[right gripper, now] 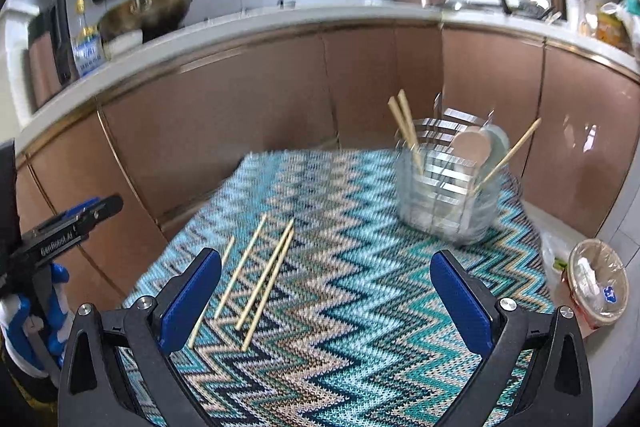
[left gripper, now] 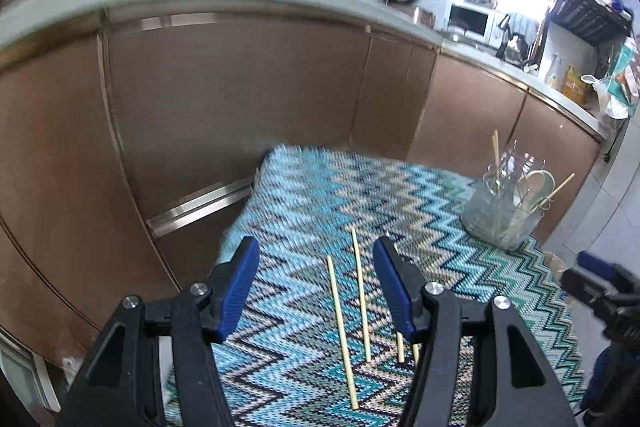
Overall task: Organize utensils
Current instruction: 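Close the left tool on a chopstick while the right tool grasps another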
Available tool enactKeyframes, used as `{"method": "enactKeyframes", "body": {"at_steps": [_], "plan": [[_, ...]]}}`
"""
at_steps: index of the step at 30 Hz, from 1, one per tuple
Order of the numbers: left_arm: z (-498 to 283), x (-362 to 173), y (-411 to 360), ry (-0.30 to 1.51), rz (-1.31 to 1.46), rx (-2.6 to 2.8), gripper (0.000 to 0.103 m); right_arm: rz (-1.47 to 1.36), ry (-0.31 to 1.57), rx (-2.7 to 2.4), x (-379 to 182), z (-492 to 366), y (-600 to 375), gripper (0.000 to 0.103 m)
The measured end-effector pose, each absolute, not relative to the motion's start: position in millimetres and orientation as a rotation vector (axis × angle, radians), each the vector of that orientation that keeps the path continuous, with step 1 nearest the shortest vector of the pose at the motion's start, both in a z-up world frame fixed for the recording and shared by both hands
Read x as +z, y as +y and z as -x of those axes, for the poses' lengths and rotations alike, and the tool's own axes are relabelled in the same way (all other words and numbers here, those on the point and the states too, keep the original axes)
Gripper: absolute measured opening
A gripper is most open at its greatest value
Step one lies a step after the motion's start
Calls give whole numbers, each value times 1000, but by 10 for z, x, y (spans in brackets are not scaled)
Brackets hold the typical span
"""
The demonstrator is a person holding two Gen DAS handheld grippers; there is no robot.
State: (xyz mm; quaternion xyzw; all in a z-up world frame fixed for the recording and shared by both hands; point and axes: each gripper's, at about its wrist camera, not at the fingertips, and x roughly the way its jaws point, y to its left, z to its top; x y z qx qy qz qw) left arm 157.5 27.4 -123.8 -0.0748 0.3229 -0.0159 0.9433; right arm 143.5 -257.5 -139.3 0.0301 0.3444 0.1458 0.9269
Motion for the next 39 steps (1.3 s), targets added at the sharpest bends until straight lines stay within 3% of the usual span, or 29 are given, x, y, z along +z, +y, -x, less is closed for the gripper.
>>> {"method": "enactKeyframes", "body": {"at_steps": [11, 14, 26, 39], "plan": [[-2575, -1668, 173, 969, 245, -216, 57, -118, 1070, 471, -2008, -2406, -2125, 41], [-2827, -1834, 108, 1051, 253, -231, 56, -96, 1132, 492, -2132, -2637, -1939, 33], [-3327, -2266, -52, 1203, 242, -240, 40, -57, 1250, 518, -2485, -3057, -1679, 18], [-3456, -2463, -91, 1252, 224, -229, 29, -37, 1280, 508, -2667, -3315, -1583, 13]]}}
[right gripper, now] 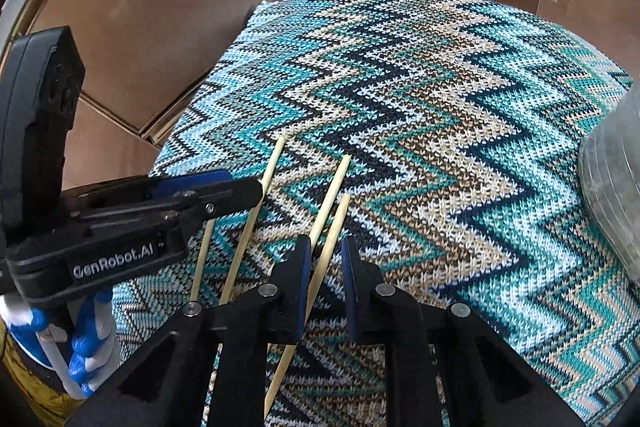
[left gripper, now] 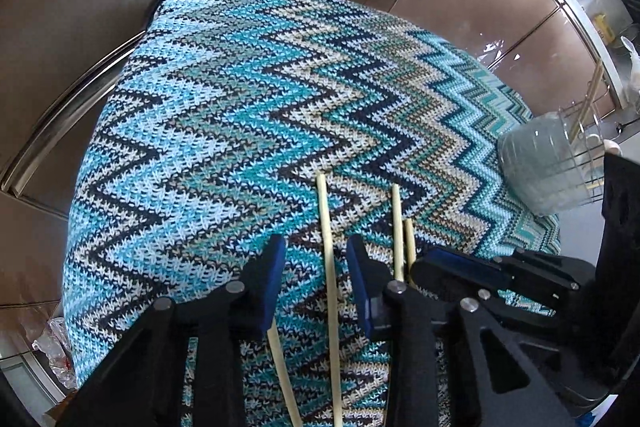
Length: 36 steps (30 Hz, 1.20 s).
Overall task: Organize utensils
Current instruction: 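Close the left tool on a chopstick while the right tool grasps another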
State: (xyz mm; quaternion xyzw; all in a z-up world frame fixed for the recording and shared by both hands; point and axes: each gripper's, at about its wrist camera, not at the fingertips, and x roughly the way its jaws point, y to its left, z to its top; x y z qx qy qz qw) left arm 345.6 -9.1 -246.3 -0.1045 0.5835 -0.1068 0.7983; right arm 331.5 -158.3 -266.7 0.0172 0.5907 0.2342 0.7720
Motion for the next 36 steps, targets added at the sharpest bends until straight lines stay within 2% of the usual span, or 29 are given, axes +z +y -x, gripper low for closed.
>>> {"method": "enactKeyframes", "body": {"at_steps": [7, 25, 29, 36], "plan": [[-3520, -2537, -105, 1281, 223, -221, 24, -3, 1298, 490, -2728, -3429, -1529, 11], [-3697, -2568, -403, 1318, 156, -200, 23, 8, 1338, 508, -2833, -3568, -1486, 10], [-3718, -2588, -420, 1319, 162, -171, 14, -10, 1339, 517, -2857, -3596, -1485, 10], [-3710, -2588, -391, 1313, 178, -149, 6, -28, 1328, 524, -2861, -3548, -1506, 9]]}}
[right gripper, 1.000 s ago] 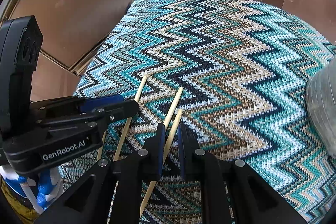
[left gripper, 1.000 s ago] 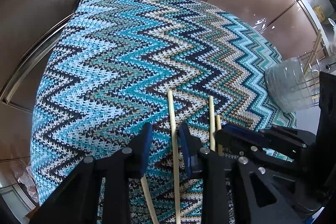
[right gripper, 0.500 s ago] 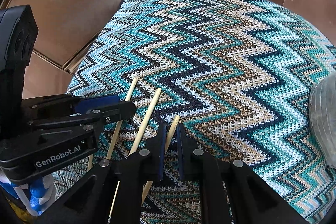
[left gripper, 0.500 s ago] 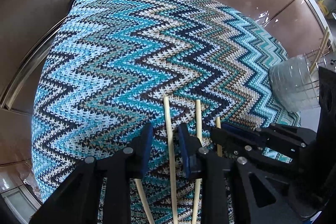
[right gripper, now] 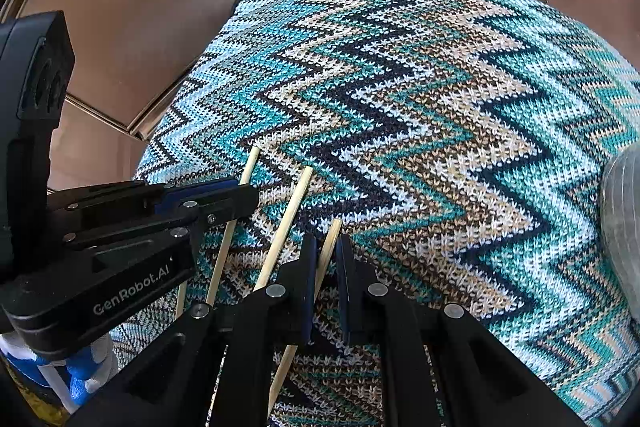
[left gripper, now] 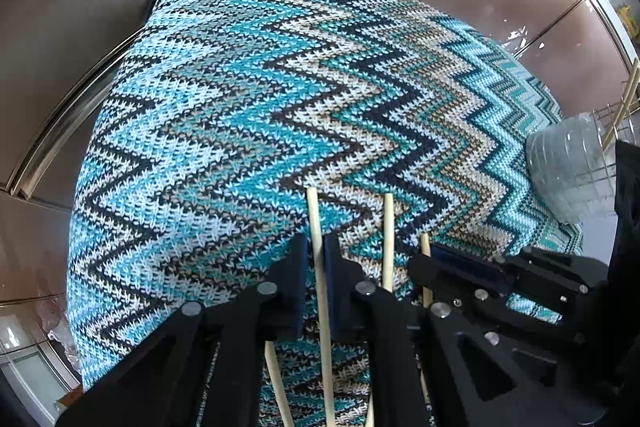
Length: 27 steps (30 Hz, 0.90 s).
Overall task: Organize utensils
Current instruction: 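Lift both chopsticks upright and lower them into the wire holder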
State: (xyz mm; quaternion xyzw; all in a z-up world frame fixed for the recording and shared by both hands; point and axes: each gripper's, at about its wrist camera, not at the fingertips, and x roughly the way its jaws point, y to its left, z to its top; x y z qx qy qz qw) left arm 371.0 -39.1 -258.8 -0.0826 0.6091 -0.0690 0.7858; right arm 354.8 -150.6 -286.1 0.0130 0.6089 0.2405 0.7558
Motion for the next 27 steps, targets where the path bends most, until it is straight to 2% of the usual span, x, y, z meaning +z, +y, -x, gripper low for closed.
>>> {"method": "enactKeyframes", "body": {"at_steps": [9, 19, 27], "plan": [[-3362, -2192, -283, 1155, 235, -186, 4, -35, 1227, 535, -2552, -3198, -1707, 8], [-2685, -1588, -131, 943, 279, -203, 4, -58, 979, 559, -1906, -2403, -1918, 6], [-2211, -1256, -160, 842, 249, -190, 4, -46, 801, 561, -1456, -1792, -2027, 6]]}}
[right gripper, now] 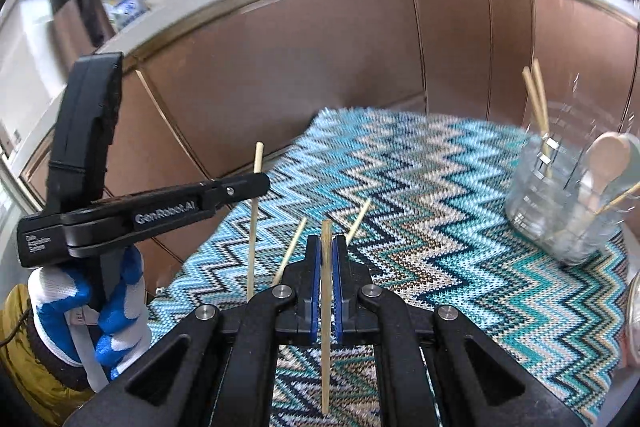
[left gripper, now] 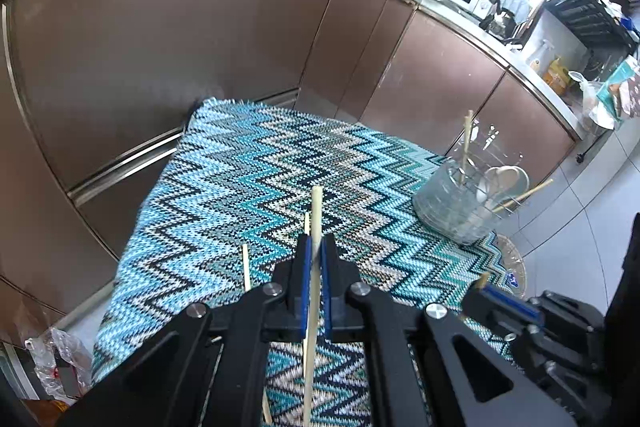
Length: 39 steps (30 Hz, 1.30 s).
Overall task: Organize utensils
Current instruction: 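Lift both chopsticks upright and lower them into the wire holder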
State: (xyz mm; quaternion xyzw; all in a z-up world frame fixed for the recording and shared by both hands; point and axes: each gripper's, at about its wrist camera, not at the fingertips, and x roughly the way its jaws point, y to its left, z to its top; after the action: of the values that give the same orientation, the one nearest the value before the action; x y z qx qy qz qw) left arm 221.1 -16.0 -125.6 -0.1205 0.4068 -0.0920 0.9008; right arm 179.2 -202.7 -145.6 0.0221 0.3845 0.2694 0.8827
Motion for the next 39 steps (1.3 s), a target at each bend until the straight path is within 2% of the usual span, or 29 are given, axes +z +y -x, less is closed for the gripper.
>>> {"method": "enactKeyframes", "body": {"at_steps": [21, 32, 39], "plan": [[-1492, -626, -327, 720, 243, -230, 4, -120, 527, 461, -721, -878, -2793, 6], [-1745, -146, -858, 666, 205, -343, 4, -133, 367, 366, -240, -1006, -3441, 6], [-2245, 318, -1326, 570, 216, -421, 4, -104, 234, 358, 124, -1502, -3604, 6]]}}
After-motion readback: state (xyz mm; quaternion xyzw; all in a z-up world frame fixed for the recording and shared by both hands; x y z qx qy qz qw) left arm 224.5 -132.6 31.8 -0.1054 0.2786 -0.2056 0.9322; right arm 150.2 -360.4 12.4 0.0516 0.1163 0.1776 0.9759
